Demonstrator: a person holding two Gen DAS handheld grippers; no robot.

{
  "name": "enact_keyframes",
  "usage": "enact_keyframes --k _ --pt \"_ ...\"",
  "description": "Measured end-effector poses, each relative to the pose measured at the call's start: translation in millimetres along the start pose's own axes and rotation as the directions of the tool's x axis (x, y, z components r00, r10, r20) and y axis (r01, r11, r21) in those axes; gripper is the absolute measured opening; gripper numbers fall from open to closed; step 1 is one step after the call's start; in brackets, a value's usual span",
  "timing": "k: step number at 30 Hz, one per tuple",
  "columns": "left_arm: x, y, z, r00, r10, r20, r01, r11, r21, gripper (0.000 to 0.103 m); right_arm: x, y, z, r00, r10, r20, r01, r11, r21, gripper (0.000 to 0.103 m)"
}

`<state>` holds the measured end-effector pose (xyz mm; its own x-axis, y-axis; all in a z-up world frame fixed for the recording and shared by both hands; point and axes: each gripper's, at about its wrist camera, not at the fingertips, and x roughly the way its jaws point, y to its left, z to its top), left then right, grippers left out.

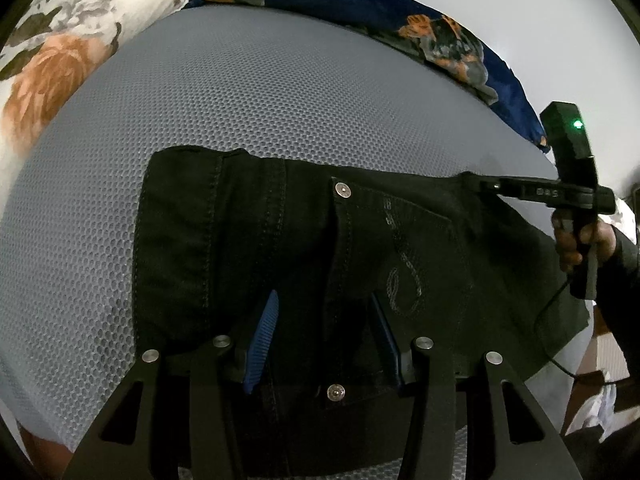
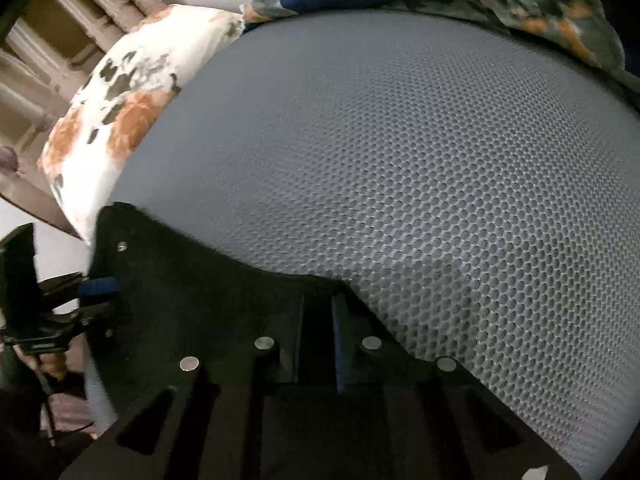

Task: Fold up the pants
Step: 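Move the open right tool over the edge of the folded trousers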

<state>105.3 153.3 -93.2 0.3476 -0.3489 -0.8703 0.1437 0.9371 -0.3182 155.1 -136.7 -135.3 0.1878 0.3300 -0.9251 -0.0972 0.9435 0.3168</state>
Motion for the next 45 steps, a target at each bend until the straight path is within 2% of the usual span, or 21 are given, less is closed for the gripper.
enact_keyframes --k 3,6,10,14,18,23,28,30,33,34,36,39,41,45 --pt "1.7 -3.8 0.1 1.0 0.016 0.0 -0.016 1.0 0.014 0.048 -2.0 -2.0 -1.9 1.0 0.009 0.016 -0.009 1.0 0.02 0.011" --pt "1.0 -7.5 1.4 0.999 0.035 0.001 -0.035 0.999 0.025 0.048 -12.6 -4.6 -6.6 0.999 -0.011 0.039 0.009 0.999 0.043 0.025" --pt "-8.7 -19.4 4.8 0.998 0.068 0.013 -0.069 0.996 0.05 0.049 -48.1 -7.1 -16.9 0.988 -0.068 0.138 0.054 0.993 0.102 0.031" --pt "-21.5 -40.3 6.0 0.995 0.085 0.056 -0.09 0.991 0.099 0.049 -88.7 -18.5 -43.3 0.971 -0.123 0.204 0.087 0.981 0.174 0.045" --pt "-13.4 -72.7 4.7 0.997 0.05 0.056 -0.059 0.985 0.165 0.05 -105.9 -39.3 -83.8 0.968 -0.192 0.162 0.147 0.956 0.255 0.045" --pt "14.2 -120.8 0.0 1.0 -0.01 0.023 0.005 0.978 0.207 0.05 -121.7 -74.8 -137.2 0.95 -0.29 0.115 0.23 0.9 0.369 0.045" --pt "42.0 -144.1 -5.6 1.0 -0.006 -0.015 0.01 0.973 0.23 0.05 -149.5 -103.9 -171.7 0.92 -0.371 0.129 0.285 0.857 0.429 0.043" --pt "47.5 -143.3 -11.9 1.0 0.013 -0.027 -0.006 0.974 0.227 0.05 -161.1 -122.7 -183.7 0.891 -0.445 0.093 0.355 0.809 0.469 0.043" --pt "47.3 -139.9 -18.4 1.0 0.025 -0.009 -0.022 0.974 0.226 0.05 -182.1 -151.6 -208.7 0.889 -0.439 0.13 0.308 0.784 0.539 0.038" --pt "47.2 -139.5 -19.3 1.0 0.028 -0.007 -0.025 0.975 0.222 0.05 -188.2 -158.4 -218.1 0.878 -0.464 0.12 0.325 0.76 0.563 0.039" --pt "47.7 -138.9 -21.7 0.999 0.034 -0.001 -0.033 0.977 0.212 0.05 -193.3 -165.5 -227.3 0.863 -0.492 0.11 0.346 0.736 0.582 0.039" --pt "48.5 -140.8 -24.6 0.999 0.044 0.008 -0.045 0.979 0.201 0.051 -200.1 -175.6 -240.5 0.857 -0.505 0.106 0.347 0.716 0.606 0.04" --pt "50.5 -144.2 -24.1 0.998 0.055 0.01 -0.056 0.978 0.2 0.052 -207.3 -183.1 -251.6 0.845 -0.526 0.101 0.356 0.693 0.627 0.042" --pt "52.3 -149.6 -24.5 0.997 0.071 0.006 -0.071 0.98 0.186 0.056 -234.7 -197.3 -276.5 0.864 -0.476 0.164 0.264 0.705 0.659 0.042"
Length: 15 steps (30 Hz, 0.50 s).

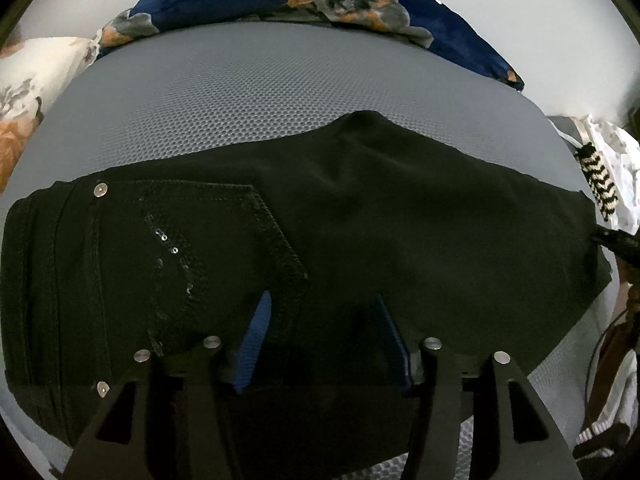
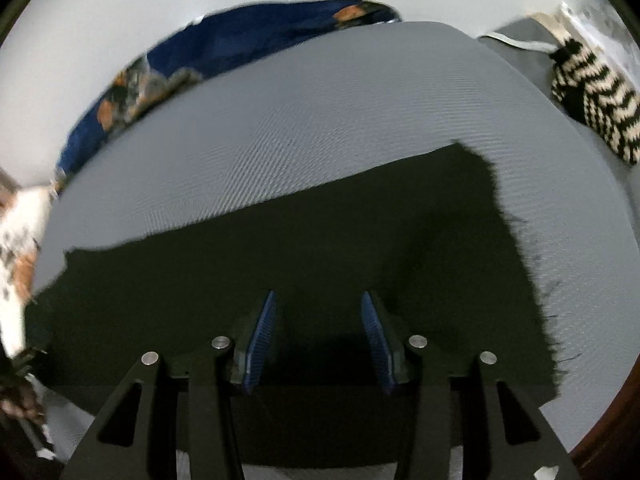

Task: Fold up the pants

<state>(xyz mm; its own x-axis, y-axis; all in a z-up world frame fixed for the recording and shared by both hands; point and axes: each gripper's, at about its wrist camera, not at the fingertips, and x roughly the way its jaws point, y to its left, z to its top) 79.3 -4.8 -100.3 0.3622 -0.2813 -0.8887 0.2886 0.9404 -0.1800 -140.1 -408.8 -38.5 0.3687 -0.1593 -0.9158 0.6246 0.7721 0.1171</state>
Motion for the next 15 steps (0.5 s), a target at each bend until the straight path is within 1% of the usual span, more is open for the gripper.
enact_keyframes --k 2,4,5,6,9,12,15 --pt "-0.2 -1.4 0.7 1.0 -0.002 -0.006 0.002 1.0 -0.012 0.056 -10.9 -24.9 4.7 0.996 0.083 -0.014 -0.082 0.996 0.047 0.043" --pt "-1.3 -2.8 1.9 1.0 -0.016 -0.014 0.015 0.999 -0.034 0.057 -18.8 -55.7 7.1 0.989 0.145 -0.024 -0.142 0.984 0.111 0.043" --pt "-1.7 -3.6 2.2 1.0 -0.021 -0.015 0.02 0.999 -0.042 0.057 -21.4 -68.3 6.5 0.988 0.155 -0.024 -0.15 0.979 0.135 0.044" --pt "-2.4 -5.1 2.6 0.999 -0.039 -0.019 0.038 0.998 -0.056 0.057 -24.6 -87.3 6.0 0.985 0.168 -0.025 -0.162 0.972 0.172 0.044" --pt "-0.2 -14.1 5.1 0.998 -0.061 -0.034 0.058 0.996 -0.066 0.057 -28.9 -126.6 6.2 0.976 0.216 -0.026 -0.203 0.946 0.254 0.044" --pt "3.4 -29.3 7.2 0.997 -0.058 -0.05 0.056 0.998 -0.042 0.057 -26.1 -146.4 7.3 0.966 0.258 -0.032 -0.238 0.926 0.293 0.044" --pt "6.1 -43.8 10.5 0.996 -0.063 -0.06 0.062 0.998 -0.018 0.057 -19.8 -156.0 7.6 0.962 0.27 -0.041 -0.244 0.918 0.313 0.044"
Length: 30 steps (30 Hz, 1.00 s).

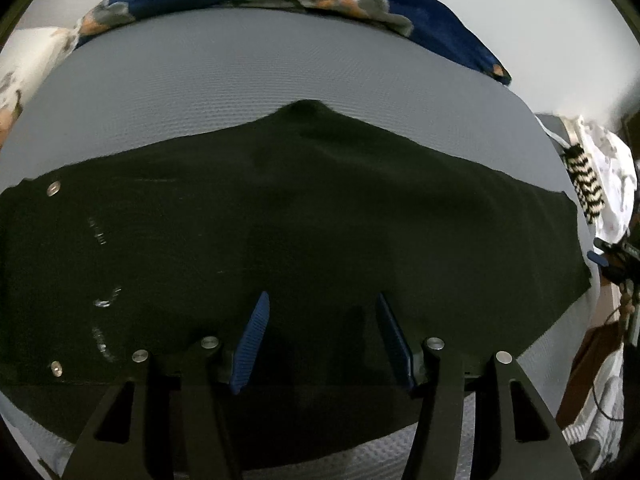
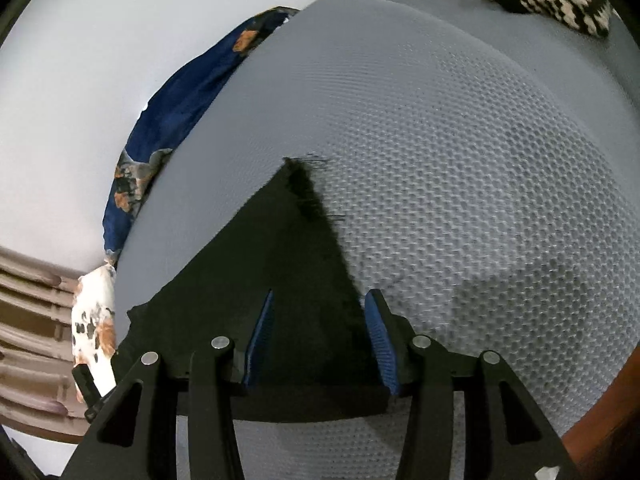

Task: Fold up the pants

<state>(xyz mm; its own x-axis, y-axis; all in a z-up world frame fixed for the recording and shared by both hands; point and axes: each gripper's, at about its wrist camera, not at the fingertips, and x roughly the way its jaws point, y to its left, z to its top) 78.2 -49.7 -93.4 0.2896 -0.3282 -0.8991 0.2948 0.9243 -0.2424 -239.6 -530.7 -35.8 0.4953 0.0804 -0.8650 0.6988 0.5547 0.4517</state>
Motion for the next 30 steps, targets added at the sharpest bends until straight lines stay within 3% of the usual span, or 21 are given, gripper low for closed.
enact_keyframes --k 10,14,21,25,27,29,30 --pt "13.9 -28.9 3.9 0.999 0.013 -0.049 -0.011 0.999 0.045 0.057 12.7 -11.6 0.7 0.997 0.061 -0.037 -0.061 0.998 -0.017 0.045" --pt "14.3 -30.7 1.3 0.998 0.022 -0.054 -0.019 0.999 0.048 0.057 16.2 -16.1 -0.2 0.985 0.132 -0.11 -0.136 0.99 -0.027 0.045" --pt "17.9 -37.9 2.1 0.998 0.033 -0.055 -0.03 0.998 0.063 0.06 25.5 -26.9 -1.7 0.961 0.255 -0.105 -0.257 0.966 -0.005 0.046" --pt "16.9 -35.2 2.0 0.998 0.03 -0.053 -0.027 0.998 0.062 0.06 36.1 -12.7 -0.9 0.958 0.274 -0.082 -0.276 0.961 -0.015 0.045" --pt "16.4 -33.8 2.6 0.998 0.022 -0.052 -0.019 0.998 0.056 0.06 39.3 -5.2 -1.7 0.964 0.256 -0.066 -0.258 0.966 -0.016 0.039" --pt "14.9 -31.5 1.5 0.999 0.013 -0.05 -0.011 0.999 0.05 0.06 42.1 3.8 -3.6 0.979 0.197 -0.05 -0.199 0.98 -0.026 0.014" --pt "13.9 -30.9 2.2 0.999 0.005 -0.048 -0.003 0.999 0.049 0.06 42.2 7.0 -4.7 0.985 0.168 -0.043 -0.17 0.985 -0.032 0.01"
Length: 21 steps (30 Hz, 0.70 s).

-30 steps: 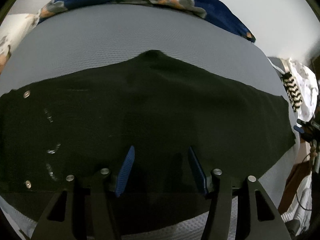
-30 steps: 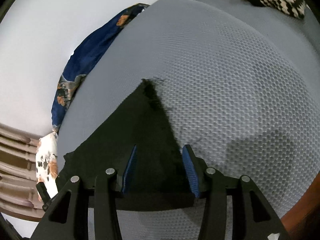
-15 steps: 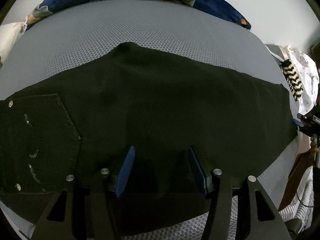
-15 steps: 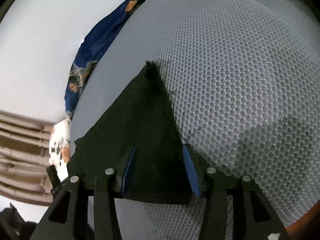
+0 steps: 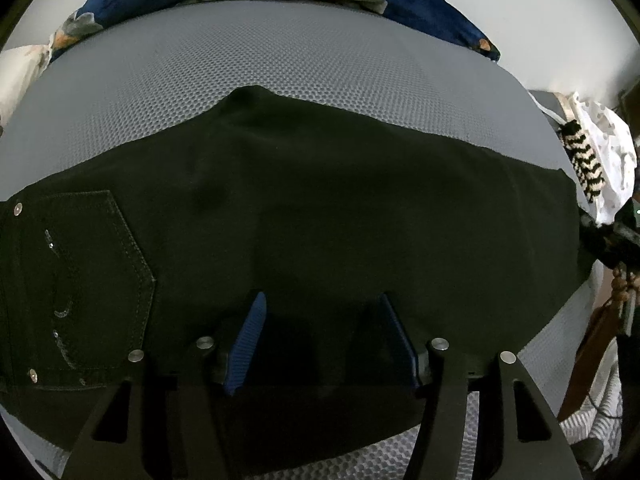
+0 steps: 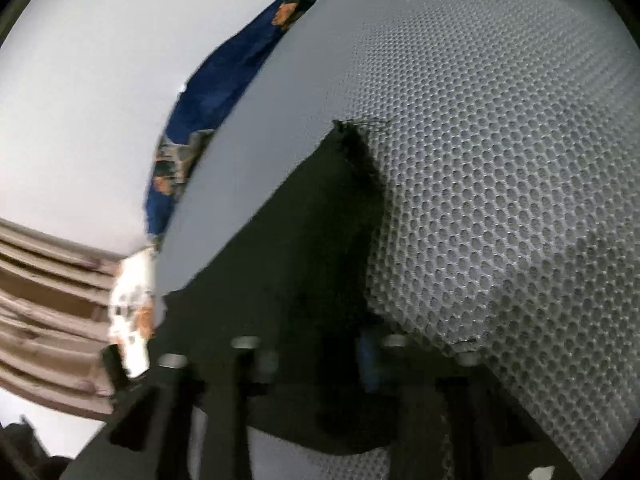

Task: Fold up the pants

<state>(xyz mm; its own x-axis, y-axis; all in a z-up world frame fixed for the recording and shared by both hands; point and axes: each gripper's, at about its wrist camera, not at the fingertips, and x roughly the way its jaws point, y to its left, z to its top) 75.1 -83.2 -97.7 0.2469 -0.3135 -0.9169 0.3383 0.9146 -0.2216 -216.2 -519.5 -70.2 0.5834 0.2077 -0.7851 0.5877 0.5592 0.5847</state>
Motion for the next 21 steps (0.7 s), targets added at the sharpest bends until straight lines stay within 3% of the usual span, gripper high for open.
enact_keyframes --k 4,10,15,21 --pt "-9.6 6.8 0.3 0.999 -0.022 0.024 0.022 1.0 -0.001 0.06 -10.1 18.2 -5.2 0.998 -0.04 0.057 0.039 0.999 0.027 0.008" --pt "-32.4 27.2 -1.2 0.995 -0.049 0.086 0.052 0.998 -0.031 0.06 -22.5 93.0 -10.7 0.992 0.039 0.123 -0.033 0.998 -0.048 0.008" --pt "-50.8 47.6 -8.3 0.988 -0.074 0.132 0.083 0.995 -0.062 0.06 3.5 161.7 -15.9 0.993 0.087 0.078 -0.075 0.987 -0.139 0.008" --pt "-75.0 69.2 -16.1 0.979 -0.094 0.179 0.112 0.989 -0.095 0.06 75.1 235.8 -30.8 0.993 0.111 -0.039 -0.117 0.964 -0.237 0.008"
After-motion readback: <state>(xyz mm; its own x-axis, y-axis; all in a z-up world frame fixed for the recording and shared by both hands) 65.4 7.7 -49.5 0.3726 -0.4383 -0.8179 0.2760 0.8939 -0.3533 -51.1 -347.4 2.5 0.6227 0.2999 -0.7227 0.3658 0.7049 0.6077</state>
